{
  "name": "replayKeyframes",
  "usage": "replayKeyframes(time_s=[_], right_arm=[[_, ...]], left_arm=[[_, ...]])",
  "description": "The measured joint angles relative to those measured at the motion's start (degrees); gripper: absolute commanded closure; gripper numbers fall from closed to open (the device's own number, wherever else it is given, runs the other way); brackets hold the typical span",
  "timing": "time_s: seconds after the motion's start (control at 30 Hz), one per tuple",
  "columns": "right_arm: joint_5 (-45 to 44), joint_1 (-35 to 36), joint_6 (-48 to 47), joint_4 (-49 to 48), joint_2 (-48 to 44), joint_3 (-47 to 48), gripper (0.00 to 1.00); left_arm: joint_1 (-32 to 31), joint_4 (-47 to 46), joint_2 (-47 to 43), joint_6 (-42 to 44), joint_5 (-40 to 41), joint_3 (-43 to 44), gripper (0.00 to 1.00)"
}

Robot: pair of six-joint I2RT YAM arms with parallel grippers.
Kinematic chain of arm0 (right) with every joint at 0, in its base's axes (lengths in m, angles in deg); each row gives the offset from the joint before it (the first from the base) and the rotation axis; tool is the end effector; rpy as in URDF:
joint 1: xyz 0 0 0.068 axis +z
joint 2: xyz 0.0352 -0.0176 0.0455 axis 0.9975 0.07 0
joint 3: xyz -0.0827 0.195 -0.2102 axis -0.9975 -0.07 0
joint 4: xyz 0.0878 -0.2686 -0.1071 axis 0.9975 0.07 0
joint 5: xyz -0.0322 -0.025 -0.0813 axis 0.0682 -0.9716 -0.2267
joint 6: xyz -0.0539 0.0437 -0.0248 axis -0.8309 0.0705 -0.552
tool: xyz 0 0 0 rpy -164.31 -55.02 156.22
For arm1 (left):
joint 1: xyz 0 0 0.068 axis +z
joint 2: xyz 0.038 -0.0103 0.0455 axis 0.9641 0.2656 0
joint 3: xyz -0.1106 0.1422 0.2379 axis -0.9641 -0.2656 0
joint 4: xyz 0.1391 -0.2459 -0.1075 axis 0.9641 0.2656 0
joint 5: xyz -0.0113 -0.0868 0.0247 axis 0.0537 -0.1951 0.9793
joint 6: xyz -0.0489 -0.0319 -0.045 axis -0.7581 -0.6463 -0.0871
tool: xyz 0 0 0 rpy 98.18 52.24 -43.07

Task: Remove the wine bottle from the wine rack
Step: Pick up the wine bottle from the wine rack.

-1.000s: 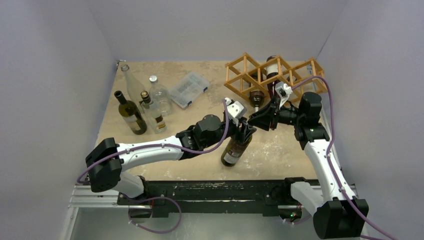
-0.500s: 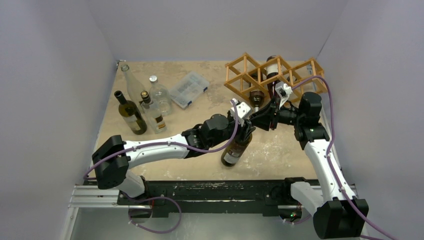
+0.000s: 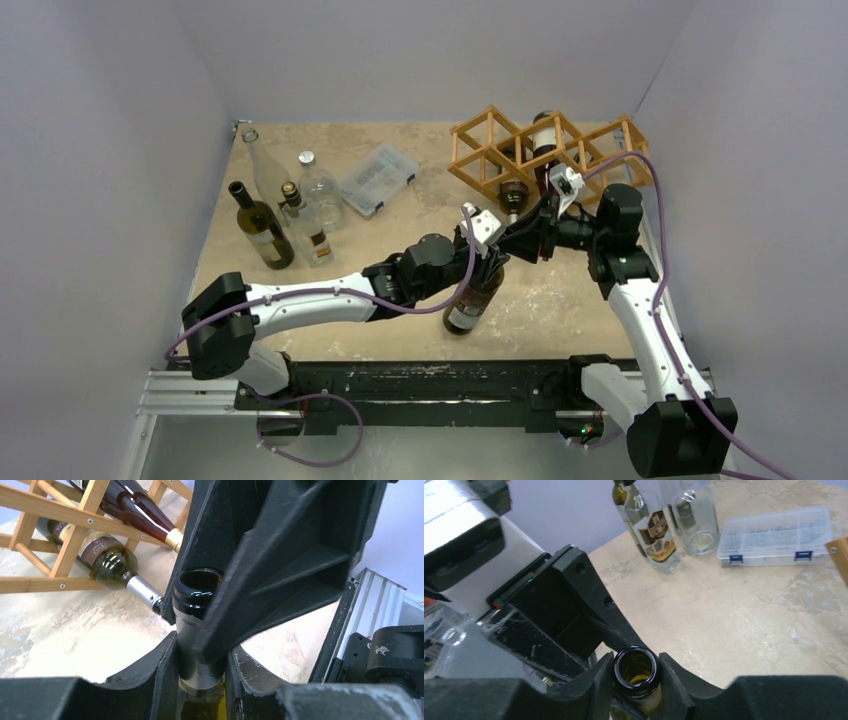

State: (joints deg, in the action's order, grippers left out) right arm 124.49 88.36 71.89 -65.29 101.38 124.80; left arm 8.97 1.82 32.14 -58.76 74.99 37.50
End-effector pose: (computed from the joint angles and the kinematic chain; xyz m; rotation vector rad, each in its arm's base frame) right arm 0.2380 0.0673 0.3381 -0.7694 1.6447 1.2130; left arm 0.1841 -0.3796 0.3031 0.6935 1.6416 -0.8239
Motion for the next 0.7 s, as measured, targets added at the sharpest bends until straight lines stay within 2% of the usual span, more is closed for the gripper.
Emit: replayKeyframes(time_s=[0.07,0.1,0.27,0.5,0.7], right_arm=[[1.2,0.2,0.2,-0.1,0.0,0.0,0.24],[1.7,0.2,0.4,-0.6,0.0,0.0,0.18],[5.9,-0.1,0.0,-1.3,-1.0,0.1,0.04],[14.6,-1.4,-5.0,3.6,-1.8,3.7,0.01],[18.4,-4.7,-8.0,5.1,-4.3,4.1,0.01]], left_arm=[[-0.1,-0.9,-0.9,0.0,0.2,-1.2,1.00],[-0.2,-1.3,-1.5,0.0,0.4,-1.9,1.00],[0.0,-3.5,-4.2,-0.2,2.2,-5.4,1.00],[0.1,-5.1,-8.3,0.1,5.0,-9.6,1.00],[1.4,-4.9,-13.8,1.6,7.7,-14.1,1.00]])
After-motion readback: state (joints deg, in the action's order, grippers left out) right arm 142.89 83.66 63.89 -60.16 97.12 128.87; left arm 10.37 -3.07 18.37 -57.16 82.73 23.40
